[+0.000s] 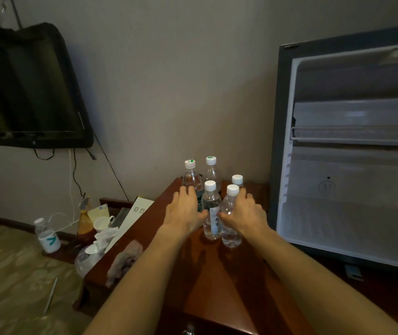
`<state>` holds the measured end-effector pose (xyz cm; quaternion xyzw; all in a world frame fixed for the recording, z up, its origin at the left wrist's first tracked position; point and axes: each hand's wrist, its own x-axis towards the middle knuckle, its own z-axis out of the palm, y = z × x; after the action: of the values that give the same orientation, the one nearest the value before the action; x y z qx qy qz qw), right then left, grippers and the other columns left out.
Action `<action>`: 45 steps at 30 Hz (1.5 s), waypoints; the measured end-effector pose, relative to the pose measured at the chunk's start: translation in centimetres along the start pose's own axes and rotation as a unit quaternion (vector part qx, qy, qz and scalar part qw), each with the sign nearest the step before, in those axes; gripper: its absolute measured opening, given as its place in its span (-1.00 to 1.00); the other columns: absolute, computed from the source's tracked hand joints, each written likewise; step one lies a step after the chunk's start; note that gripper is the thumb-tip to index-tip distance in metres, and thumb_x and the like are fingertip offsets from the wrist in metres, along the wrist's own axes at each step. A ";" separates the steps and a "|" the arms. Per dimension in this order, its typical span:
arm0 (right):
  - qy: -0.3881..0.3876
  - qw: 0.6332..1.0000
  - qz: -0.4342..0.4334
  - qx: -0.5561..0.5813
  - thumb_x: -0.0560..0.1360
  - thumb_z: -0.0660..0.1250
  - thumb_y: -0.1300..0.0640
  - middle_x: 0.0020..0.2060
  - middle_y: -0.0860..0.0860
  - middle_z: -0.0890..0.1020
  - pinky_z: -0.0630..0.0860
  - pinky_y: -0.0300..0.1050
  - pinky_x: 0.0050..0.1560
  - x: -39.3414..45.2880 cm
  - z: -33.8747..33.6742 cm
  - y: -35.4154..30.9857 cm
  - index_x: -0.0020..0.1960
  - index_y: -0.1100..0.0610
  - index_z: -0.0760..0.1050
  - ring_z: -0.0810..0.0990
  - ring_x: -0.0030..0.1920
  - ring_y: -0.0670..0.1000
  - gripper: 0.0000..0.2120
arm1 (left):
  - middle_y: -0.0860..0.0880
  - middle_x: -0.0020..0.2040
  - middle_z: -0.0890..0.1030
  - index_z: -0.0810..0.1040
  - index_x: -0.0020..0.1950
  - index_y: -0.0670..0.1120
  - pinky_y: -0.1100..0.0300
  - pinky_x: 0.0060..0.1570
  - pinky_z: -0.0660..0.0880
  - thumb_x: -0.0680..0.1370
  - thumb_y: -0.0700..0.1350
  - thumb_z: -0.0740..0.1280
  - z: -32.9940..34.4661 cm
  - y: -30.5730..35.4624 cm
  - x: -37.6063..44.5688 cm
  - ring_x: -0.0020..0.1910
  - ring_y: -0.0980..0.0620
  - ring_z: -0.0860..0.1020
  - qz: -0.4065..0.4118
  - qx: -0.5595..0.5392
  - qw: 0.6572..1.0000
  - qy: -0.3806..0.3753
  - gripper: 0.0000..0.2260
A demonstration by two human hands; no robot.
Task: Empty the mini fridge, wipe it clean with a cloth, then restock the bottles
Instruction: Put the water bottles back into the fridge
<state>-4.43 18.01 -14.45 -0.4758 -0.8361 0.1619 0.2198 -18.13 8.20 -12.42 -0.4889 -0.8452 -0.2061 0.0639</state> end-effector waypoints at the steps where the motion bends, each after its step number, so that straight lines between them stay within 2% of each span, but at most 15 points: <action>1: 0.000 1.000 0.001 0.021 0.39 0.45 -0.25 0.35 0.11 0.44 0.52 0.12 0.21 0.4 0.6 0.3 0.50 0.08 0.08 0.53 0.26 0.18 -0.11 | -0.07 0.29 0.41 0.32 0.39 -0.05 -0.08 0.20 0.51 0.49 0.20 0.43 0.7 0.3 0.7 0.28 -0.12 0.43 0.003 -0.011 1.000 -0.001 -0.40; 5: 0.007 0.998 -0.010 0.069 0.40 0.41 -0.27 0.30 0.10 0.49 0.56 0.13 0.15 0.8 1.9 1.0 0.52 0.05 0.03 0.57 0.21 0.16 -0.11 | -0.08 0.28 0.44 0.28 0.44 -0.03 -0.10 0.16 0.52 0.48 0.24 0.42 2.8 1.3 2.2 0.26 -0.16 0.49 0.016 -0.044 0.999 0.008 -0.34; 8: 0.010 0.996 -0.015 0.083 0.41 0.37 -0.25 0.27 0.09 0.51 0.58 0.12 0.12 1.1 1.9 1.3 0.50 0.05 0.04 0.59 0.17 0.17 -0.15 | -0.08 0.25 0.49 0.33 0.37 -0.04 -0.12 0.13 0.52 0.49 0.24 0.40 3.9 1.8 2.6 0.22 -0.20 0.54 0.004 -0.095 0.995 0.013 -0.41; 11: 0.003 0.995 -0.018 0.103 0.41 0.38 -0.22 0.27 0.11 0.51 0.56 0.10 0.14 1.0 1.5 1.7 0.54 0.04 -0.04 0.58 0.19 0.18 -0.09 | -0.05 0.22 0.58 0.37 0.27 -0.01 -0.07 0.12 0.54 0.45 0.24 0.46 4.2 2.2 2.5 0.18 -0.14 0.58 -0.016 -0.168 0.985 0.015 -0.45; 13: -0.010 0.993 -0.023 0.117 0.40 0.41 -0.21 0.26 0.10 0.51 0.57 0.11 0.14 0.7 1.2 1.8 0.54 -0.02 -0.09 0.59 0.19 0.17 -0.06 | -0.03 0.18 0.59 0.36 0.23 0.02 -0.06 0.09 0.56 0.42 0.24 0.48 4.0 2.4 2.0 0.15 -0.12 0.60 -0.011 -0.175 0.984 0.016 -0.45; 17: -0.021 0.992 -0.042 0.113 0.34 0.46 -0.25 0.25 0.08 0.51 0.59 0.17 0.12 -1.0 -0.5 2.2 0.48 -0.04 0.03 0.59 0.16 0.14 -0.10 | -0.04 0.14 0.54 0.36 0.22 0.01 -0.10 0.04 0.58 0.42 0.24 0.49 2.3 3.3 -0.5 0.11 -0.17 0.60 0.020 -0.121 0.992 0.038 -0.45; 21: 0.004 0.992 -0.051 0.112 0.31 0.47 -0.19 0.13 0.06 0.54 0.60 0.14 0.07 -3.3 -4.1 3.0 0.37 0.02 0.17 0.60 0.07 0.12 -0.22 | -0.01 0.11 0.51 0.37 0.19 0.05 -0.12 0.02 0.60 0.35 0.32 0.47 -0.4 3.9 -3.5 0.05 -0.16 0.61 0.050 -0.062 0.996 0.042 -0.42; 24: 0.017 0.992 -0.053 0.114 0.23 0.42 -0.25 0.04 0.03 0.57 0.63 0.14 0.02 -5.5 -7.3 3.7 0.30 -0.01 0.20 0.62 0.00 0.11 -0.24 | 0.02 0.10 0.53 0.39 0.19 0.08 -0.09 0.04 0.62 0.26 0.40 0.39 -2.1 5.0 -6.0 0.05 -0.09 0.61 0.058 -0.074 0.994 0.048 -0.36; 26: 0.032 0.993 -0.051 0.106 0.30 0.46 -0.18 0.02 0.02 0.58 0.63 0.12 0.02 -7.2 -9.4 4.7 0.32 0.02 0.22 0.62 -0.02 0.10 -0.28 | 0.03 0.09 0.55 0.40 0.19 0.10 -0.05 0.02 0.63 0.22 0.43 0.37 -2.7 6.4 -7.8 0.04 -0.05 0.60 0.071 -0.093 0.991 0.058 -0.34; 29: 0.059 0.995 -0.035 0.069 0.36 0.46 -0.13 0.04 0.07 0.58 0.61 0.15 0.03 -8.8 -12.1 6.9 0.37 0.07 0.21 0.61 0.02 0.15 -0.28 | 0.03 0.06 0.55 0.42 0.17 0.09 -0.04 -0.01 0.63 0.25 0.29 0.50 -2.7 9.5 -10.0 0.03 -0.04 0.60 0.091 -0.117 0.987 0.056 -0.40; 33: 0.065 0.996 -0.001 0.061 0.37 0.50 -0.10 -0.01 0.06 0.55 0.63 0.13 0.01 -8.9 -14.7 10.8 0.32 0.04 0.22 0.62 -0.03 0.12 -0.32 | 0.01 0.05 0.57 0.44 0.13 0.04 -0.01 0.00 0.62 0.28 0.18 0.55 -1.4 14.5 -11.4 0.01 -0.02 0.58 0.114 -0.158 0.980 0.041 -0.46; 37: 0.082 0.993 0.066 0.051 0.35 0.52 -0.09 -0.09 0.03 0.56 0.65 0.09 -0.06 -6.5 -16.2 15.5 0.17 0.05 0.37 0.62 -0.11 0.07 -0.48 | -0.02 0.05 0.54 0.45 0.22 -0.02 0.01 0.02 0.60 0.32 0.10 0.59 0.3 18.3 -10.3 0.02 -0.04 0.56 0.125 -0.181 0.975 0.030 -0.43; 39: 0.077 0.991 0.085 0.068 0.36 0.53 -0.07 -0.02 0.04 0.57 0.64 0.07 -0.02 -4.9 -16.3 17.2 0.27 0.06 0.36 0.62 -0.06 0.08 -0.42 | -0.04 0.08 0.53 0.45 0.25 -0.04 0.01 0.03 0.58 0.33 0.07 0.59 1.1 19.8 -9.0 0.05 -0.08 0.56 0.126 -0.190 0.973 0.026 -0.42; 41: 0.083 0.988 0.099 0.081 0.37 0.53 -0.01 0.09 0.09 0.56 0.60 0.04 0.01 -3.2 -16.6 18.5 0.40 0.08 0.24 0.60 0.04 0.13 -0.28 | -0.07 0.11 0.54 0.45 0.24 -0.06 0.01 0.05 0.58 0.34 0.08 0.58 1.9 21.3 -7.2 0.10 -0.12 0.57 0.126 -0.197 0.972 0.027 -0.43; 45: 0.104 0.984 0.111 0.091 0.38 0.52 0.00 0.12 0.16 0.56 0.58 0.04 -0.02 0.3 -16.8 21.4 0.41 0.14 0.20 0.59 0.05 0.19 -0.25 | -0.06 0.12 0.56 0.42 0.30 -0.06 0.10 0.04 0.59 0.37 0.09 0.60 4.1 24.5 -3.5 0.09 -0.09 0.61 0.130 -0.195 0.972 0.001 -0.39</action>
<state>19.69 29.90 -10.36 -0.5577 -0.7326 0.2101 0.3288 4.90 17.81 -10.21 -0.5975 -0.7180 -0.3570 -0.0053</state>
